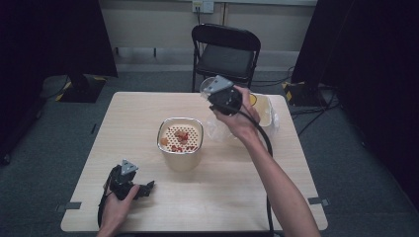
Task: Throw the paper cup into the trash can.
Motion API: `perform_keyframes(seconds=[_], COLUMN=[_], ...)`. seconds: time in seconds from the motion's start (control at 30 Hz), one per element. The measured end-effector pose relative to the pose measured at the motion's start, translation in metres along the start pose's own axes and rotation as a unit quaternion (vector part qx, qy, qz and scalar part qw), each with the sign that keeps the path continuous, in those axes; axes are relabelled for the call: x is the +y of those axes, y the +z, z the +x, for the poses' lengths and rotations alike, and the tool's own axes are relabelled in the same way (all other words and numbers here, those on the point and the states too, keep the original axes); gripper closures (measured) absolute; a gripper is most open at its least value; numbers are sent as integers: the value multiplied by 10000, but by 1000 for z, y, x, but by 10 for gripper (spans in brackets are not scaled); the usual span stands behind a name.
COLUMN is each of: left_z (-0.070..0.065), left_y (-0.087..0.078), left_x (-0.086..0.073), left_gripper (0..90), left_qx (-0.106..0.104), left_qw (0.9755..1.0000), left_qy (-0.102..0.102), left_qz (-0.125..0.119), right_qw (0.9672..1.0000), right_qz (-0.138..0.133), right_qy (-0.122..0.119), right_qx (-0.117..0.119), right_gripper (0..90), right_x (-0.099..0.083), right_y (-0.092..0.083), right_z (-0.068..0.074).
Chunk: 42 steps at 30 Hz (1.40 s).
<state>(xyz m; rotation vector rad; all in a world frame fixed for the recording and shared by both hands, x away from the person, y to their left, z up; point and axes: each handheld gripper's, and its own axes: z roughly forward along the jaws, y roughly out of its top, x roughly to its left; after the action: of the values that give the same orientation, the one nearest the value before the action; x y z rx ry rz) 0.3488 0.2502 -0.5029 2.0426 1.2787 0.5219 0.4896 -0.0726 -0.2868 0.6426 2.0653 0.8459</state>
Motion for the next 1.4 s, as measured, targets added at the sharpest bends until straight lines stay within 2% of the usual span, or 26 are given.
perform_keyframes(seconds=[0.03,0.07,0.1,0.13,0.17,0.2,0.27,0.33,0.37,0.43,0.5,0.6,0.63,0.67,0.7,0.73,0.77,0.8,0.83,0.87,0.9,1.07,1.13,1.2,1.4], left_z=[0,0,0,0,0,0,0,0,0,0,0,0,0,0,0,0,0,0,0,0,0,0,0,0,0], left_y=[0,0,0,0,0,0,0,0,0,0,0,0,0,0,0,0,0,0,0,0,0,0,0,0,0], left_x=[0,0,0,0,0,0,0,0,0,0,0,0,0,0,0,0,0,0,0,0,0,0,0,0,0], left_gripper=[0,0,0,0,0,0,0,0,0,0,0,0,0,0,0,0,0,0,0,0,0,0,0,0,0], left_qx=[0,0,2,0,-2,-2,-1,0,-1,-2,4,2,2,2,4,2,5,5,5,4,5,5,6,4,4], left_qw=[10000,10000,10000,10000,10000,10000,10000,10000,10000,10000,10000,10000,10000,10000,10000,10000,10000,10000,10000,10000,10000,10000,10000,10000,10000], left_qy=[22,22,26,23,1,1,0,-1,-1,5,10,8,6,6,8,6,31,30,7,8,8,11,11,9,8], left_qz=[19,19,20,22,3,3,2,2,3,7,11,11,11,11,13,12,31,30,10,10,10,11,10,11,11], right_qw=[9992,9992,9979,9951,9891,9891,9832,9809,9788,9771,9734,9722,9702,9702,9677,9677,9658,9622,9611,9604,9605,9603,9593,9599,9572], right_qz=[-29,-29,-48,-79,-151,-151,-149,-66,1,82,225,372,463,463,496,496,503,569,593,618,624,517,467,543,338], right_qy=[370,370,610,915,1374,1374,1728,1875,1981,2081,2253,2292,2359,2359,2461,2461,2532,2651,2682,2710,2711,2735,2778,2749,2866], right_qx=[172,172,227,379,509,509,571,507,516,442,349,314,292,292,250,250,262,267,276,188,118,167,174,117,229], right_gripper=[555,555,553,552,549,549,548,545,543,539,530,517,494,494,424,424,344,256,238,209,182,168,158,150,161], right_x=[-3,-3,-4,-7,-12,-12,-19,-25,-30,-37,-49,-57,-64,-64,-70,-70,-71,-74,-75,-75,-76,-77,-78,-78,-84], right_y=[-3,-3,-4,-6,-7,-7,-6,-5,-5,-4,-2,1,4,4,8,8,9,12,14,14,15,15,14,14,6], right_z=[-14,-14,-21,-30,-43,-43,-55,-64,-70,-77,-88,-93,-96,-96,-97,-97,-98,-98,-98,-97,-96,-94,-96,-98,-100])
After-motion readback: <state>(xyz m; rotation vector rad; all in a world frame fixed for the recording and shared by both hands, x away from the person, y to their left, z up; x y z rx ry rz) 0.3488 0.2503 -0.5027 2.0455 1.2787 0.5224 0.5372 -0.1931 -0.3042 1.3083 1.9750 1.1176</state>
